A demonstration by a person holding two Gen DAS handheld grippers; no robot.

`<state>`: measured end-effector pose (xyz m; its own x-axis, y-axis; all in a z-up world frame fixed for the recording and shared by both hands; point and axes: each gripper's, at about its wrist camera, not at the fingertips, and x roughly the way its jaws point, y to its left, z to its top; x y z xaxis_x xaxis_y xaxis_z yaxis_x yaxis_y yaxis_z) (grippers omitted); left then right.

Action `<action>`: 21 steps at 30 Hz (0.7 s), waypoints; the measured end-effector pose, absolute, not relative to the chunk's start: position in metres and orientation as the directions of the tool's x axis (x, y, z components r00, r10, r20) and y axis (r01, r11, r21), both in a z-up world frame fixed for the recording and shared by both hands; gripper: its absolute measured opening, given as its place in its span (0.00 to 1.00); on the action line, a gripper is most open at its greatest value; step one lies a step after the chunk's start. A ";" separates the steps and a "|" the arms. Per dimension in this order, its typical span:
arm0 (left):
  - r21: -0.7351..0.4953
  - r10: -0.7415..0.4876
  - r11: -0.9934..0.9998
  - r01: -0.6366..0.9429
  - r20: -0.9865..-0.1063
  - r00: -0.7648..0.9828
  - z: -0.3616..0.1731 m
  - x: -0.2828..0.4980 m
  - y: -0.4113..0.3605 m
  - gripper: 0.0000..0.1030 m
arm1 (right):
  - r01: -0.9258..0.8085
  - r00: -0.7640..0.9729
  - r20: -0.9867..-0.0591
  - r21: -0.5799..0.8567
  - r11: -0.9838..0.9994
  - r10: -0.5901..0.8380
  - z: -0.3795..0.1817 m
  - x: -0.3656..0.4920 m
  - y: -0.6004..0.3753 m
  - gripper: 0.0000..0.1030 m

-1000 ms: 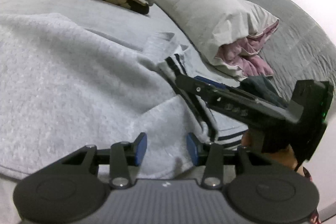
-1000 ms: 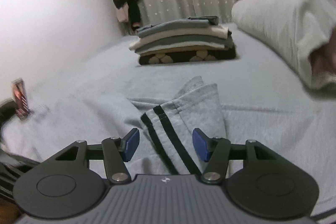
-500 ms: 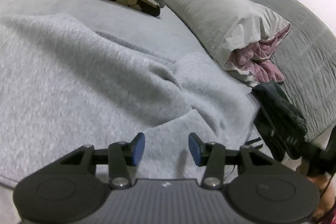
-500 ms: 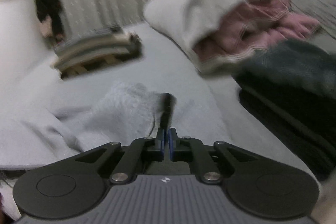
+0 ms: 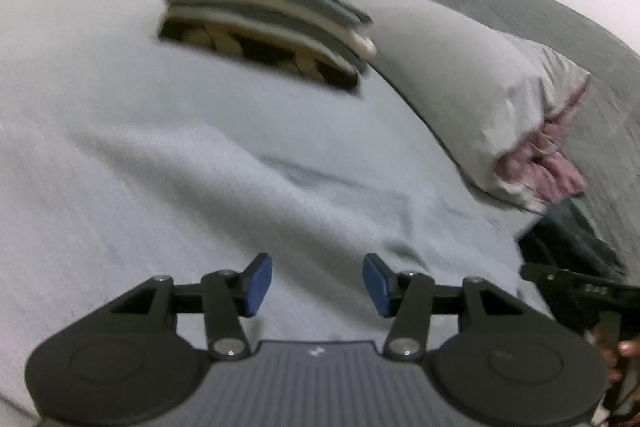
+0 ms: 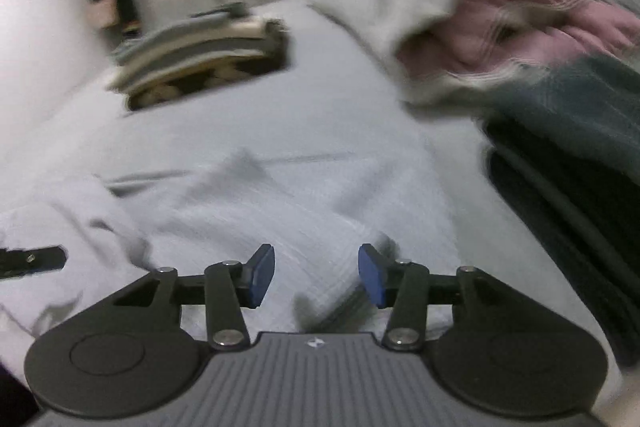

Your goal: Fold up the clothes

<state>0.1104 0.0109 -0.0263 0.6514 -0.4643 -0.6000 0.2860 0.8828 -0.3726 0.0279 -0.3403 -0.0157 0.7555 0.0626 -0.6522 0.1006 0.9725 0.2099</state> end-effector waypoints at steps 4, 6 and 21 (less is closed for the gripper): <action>-0.292 -0.400 0.916 0.275 -0.598 0.695 -0.016 0.145 0.031 0.57 | 0.021 0.758 -0.640 0.212 0.977 0.123 -0.009 0.067 -0.330 0.52; -0.257 -0.377 0.926 0.277 -0.599 0.706 -0.014 0.164 0.038 0.58 | -0.006 0.759 -0.634 0.224 0.974 0.150 -0.008 0.085 -0.327 0.53; -0.315 -0.492 0.870 0.380 -0.618 0.613 -0.071 0.250 0.060 0.58 | -0.041 0.695 -0.665 0.342 0.939 0.272 -0.050 0.181 -0.317 0.53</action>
